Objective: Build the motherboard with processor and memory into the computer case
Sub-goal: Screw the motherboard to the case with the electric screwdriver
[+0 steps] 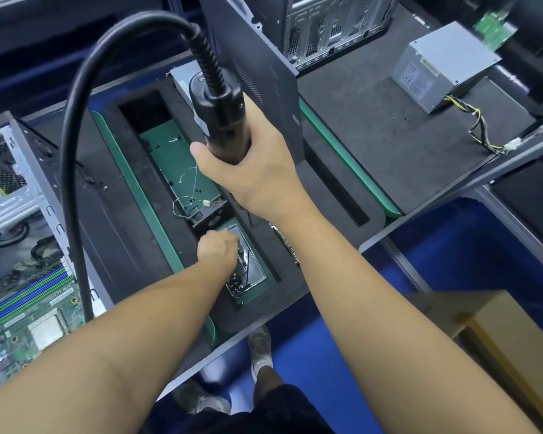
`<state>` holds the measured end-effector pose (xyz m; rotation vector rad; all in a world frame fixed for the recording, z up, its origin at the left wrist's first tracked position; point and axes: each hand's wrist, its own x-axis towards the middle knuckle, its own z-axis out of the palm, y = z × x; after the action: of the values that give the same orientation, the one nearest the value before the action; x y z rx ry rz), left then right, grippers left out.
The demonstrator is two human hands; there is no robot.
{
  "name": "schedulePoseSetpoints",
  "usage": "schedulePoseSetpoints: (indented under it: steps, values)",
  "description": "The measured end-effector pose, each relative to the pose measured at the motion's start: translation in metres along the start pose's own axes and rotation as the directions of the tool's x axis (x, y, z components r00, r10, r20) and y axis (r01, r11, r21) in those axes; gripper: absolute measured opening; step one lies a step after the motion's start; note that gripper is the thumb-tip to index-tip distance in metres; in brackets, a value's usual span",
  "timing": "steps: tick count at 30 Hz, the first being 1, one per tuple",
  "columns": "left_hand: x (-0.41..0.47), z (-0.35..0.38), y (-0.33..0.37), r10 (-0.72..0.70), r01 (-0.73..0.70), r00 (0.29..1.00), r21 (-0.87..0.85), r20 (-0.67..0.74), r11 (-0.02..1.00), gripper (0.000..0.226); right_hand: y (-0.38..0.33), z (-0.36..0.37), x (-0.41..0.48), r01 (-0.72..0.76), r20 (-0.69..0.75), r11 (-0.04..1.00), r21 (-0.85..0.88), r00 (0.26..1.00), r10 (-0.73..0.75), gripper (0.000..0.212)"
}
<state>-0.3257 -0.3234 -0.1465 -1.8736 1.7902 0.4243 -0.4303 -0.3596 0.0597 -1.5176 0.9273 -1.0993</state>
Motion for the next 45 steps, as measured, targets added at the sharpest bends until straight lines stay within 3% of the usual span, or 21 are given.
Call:
schedulePoseSetpoints:
  steps: [12, 20, 24, 27, 32, 34, 38, 41, 43, 45]
  values:
    - [-0.001, 0.000, -0.001, 0.046, -0.050, 0.998, 0.092, 0.044, 0.995, 0.037, 0.001, -0.002, 0.000, 0.026, 0.006, 1.000, -0.002, 1.000, -0.026, 0.022]
    - [-0.002, -0.023, -0.009, 0.122, -0.093, 0.988, -0.268, 0.094, 0.959, 0.032, -0.002, 0.010, 0.001, 0.044, 0.055, 0.998, -0.037, 0.998, -0.042, 0.021]
    - [-0.004, -0.032, -0.010, 0.211, -0.174, 0.975, -0.356, 0.069, 0.918, 0.015, -0.007, 0.017, 0.001, 0.036, 0.054, 0.998, -0.054, 0.998, -0.033, 0.023]
    - [-0.009, -0.042, -0.015, 0.188, -0.152, 0.980, -0.367, 0.065, 0.918, 0.008, -0.014, 0.022, 0.002, 0.039, 0.055, 0.997, -0.064, 0.998, -0.036, 0.023]
    - [-0.022, -0.061, -0.026, 0.102, -0.055, 0.991, -0.441, 0.084, 0.896, 0.017, -0.026, 0.028, 0.002, 0.038, 0.060, 0.997, -0.067, 0.998, -0.034, 0.026]
    - [-0.026, -0.073, -0.035, 0.084, -0.032, 0.995, -0.588, 0.061, 0.808, 0.015, -0.035, 0.031, 0.003, 0.058, 0.053, 0.995, -0.081, 0.997, -0.053, 0.025]
    - [-0.049, -0.099, -0.069, 0.051, -0.048, 0.998, -0.895, -0.029, 0.444, 0.016, -0.071, 0.049, 0.011, 0.144, 0.065, 0.986, -0.085, 0.988, -0.139, 0.021]
    - [-0.075, -0.114, -0.109, -0.067, -0.089, 0.992, -0.972, -0.106, 0.220, 0.020, -0.112, 0.078, 0.019, 0.260, 0.098, 0.963, -0.072, 0.963, -0.253, 0.018]
    - [-0.095, -0.122, -0.136, -0.157, -0.183, 0.970, -0.982, -0.187, 0.039, 0.023, -0.137, 0.105, 0.022, 0.319, 0.113, 0.946, -0.050, 0.943, -0.312, 0.017]
    - [-0.115, -0.128, -0.165, -0.244, -0.312, 0.926, -0.948, -0.289, -0.062, 0.020, -0.162, 0.135, 0.021, 0.369, 0.117, 0.929, -0.024, 0.924, -0.364, 0.020]
